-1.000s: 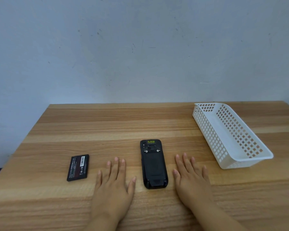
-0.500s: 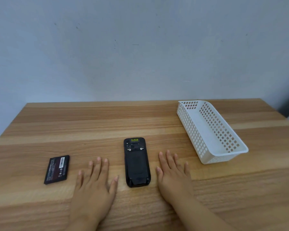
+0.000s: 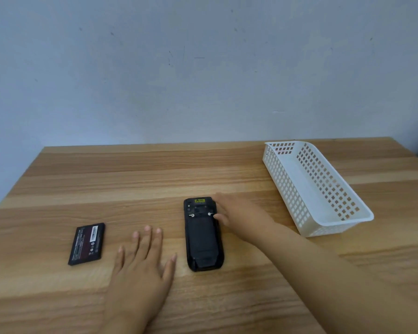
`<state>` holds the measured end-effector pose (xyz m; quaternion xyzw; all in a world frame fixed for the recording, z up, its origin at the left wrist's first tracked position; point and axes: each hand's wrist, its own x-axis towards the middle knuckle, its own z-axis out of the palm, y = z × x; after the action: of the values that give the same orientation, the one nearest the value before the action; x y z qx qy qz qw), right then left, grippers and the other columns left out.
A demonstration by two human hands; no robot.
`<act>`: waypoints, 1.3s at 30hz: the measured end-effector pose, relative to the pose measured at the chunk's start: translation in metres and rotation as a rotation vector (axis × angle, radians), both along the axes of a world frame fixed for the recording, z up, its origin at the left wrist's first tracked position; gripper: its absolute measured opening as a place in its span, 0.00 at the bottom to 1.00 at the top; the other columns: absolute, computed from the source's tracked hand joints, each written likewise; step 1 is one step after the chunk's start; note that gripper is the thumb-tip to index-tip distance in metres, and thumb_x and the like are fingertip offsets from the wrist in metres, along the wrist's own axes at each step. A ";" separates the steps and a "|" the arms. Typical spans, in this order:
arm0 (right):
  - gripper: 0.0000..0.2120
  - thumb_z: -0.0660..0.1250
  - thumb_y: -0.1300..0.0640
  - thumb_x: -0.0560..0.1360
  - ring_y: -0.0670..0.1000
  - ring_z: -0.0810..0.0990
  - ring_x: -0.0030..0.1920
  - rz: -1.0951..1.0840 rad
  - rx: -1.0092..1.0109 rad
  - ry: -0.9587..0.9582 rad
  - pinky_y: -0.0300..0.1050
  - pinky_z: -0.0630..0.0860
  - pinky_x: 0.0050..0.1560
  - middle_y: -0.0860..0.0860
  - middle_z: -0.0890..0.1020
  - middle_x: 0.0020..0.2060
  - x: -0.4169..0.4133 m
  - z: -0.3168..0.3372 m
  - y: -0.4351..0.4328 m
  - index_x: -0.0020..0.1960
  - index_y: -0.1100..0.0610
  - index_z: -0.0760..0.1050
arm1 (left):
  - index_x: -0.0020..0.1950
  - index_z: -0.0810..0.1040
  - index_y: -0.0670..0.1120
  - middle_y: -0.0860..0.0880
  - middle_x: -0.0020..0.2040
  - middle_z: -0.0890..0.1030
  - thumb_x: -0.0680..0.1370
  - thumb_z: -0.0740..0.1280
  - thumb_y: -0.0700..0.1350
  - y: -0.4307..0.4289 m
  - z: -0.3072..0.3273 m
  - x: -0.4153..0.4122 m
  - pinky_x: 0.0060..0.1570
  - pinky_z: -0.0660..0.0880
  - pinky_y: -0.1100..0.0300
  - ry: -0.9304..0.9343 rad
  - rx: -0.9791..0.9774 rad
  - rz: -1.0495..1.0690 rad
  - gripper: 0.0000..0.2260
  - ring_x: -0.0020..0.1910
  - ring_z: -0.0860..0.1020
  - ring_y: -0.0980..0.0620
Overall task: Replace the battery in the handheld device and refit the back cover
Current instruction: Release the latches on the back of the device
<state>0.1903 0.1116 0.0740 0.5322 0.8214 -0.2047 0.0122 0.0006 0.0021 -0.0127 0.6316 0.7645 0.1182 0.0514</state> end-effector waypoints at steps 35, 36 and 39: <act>0.21 0.62 0.57 0.78 0.54 0.75 0.62 0.395 0.077 -0.297 0.45 0.70 0.58 0.53 0.77 0.63 -0.017 0.018 0.043 0.70 0.53 0.67 | 0.72 0.57 0.53 0.52 0.73 0.59 0.72 0.44 0.64 -0.001 -0.004 -0.002 0.68 0.52 0.49 0.007 -0.020 -0.001 0.30 0.71 0.56 0.52; 0.21 0.62 0.57 0.78 0.54 0.74 0.62 0.396 0.081 -0.299 0.45 0.70 0.58 0.53 0.77 0.63 -0.017 0.018 0.042 0.70 0.53 0.67 | 0.72 0.57 0.53 0.52 0.73 0.58 0.72 0.44 0.64 -0.001 -0.002 -0.002 0.68 0.51 0.49 0.000 -0.023 -0.001 0.31 0.71 0.56 0.52; 0.21 0.61 0.56 0.78 0.55 0.74 0.62 0.410 0.108 -0.328 0.45 0.70 0.57 0.53 0.77 0.62 -0.018 0.020 0.041 0.71 0.52 0.66 | 0.73 0.49 0.54 0.54 0.74 0.50 0.71 0.39 0.65 -0.001 -0.002 -0.002 0.70 0.47 0.50 -0.014 -0.021 -0.009 0.32 0.71 0.46 0.55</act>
<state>0.1721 0.1529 0.0937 0.3806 0.9088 -0.0649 0.1582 -0.0011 0.0011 -0.0144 0.6335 0.7626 0.1144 0.0639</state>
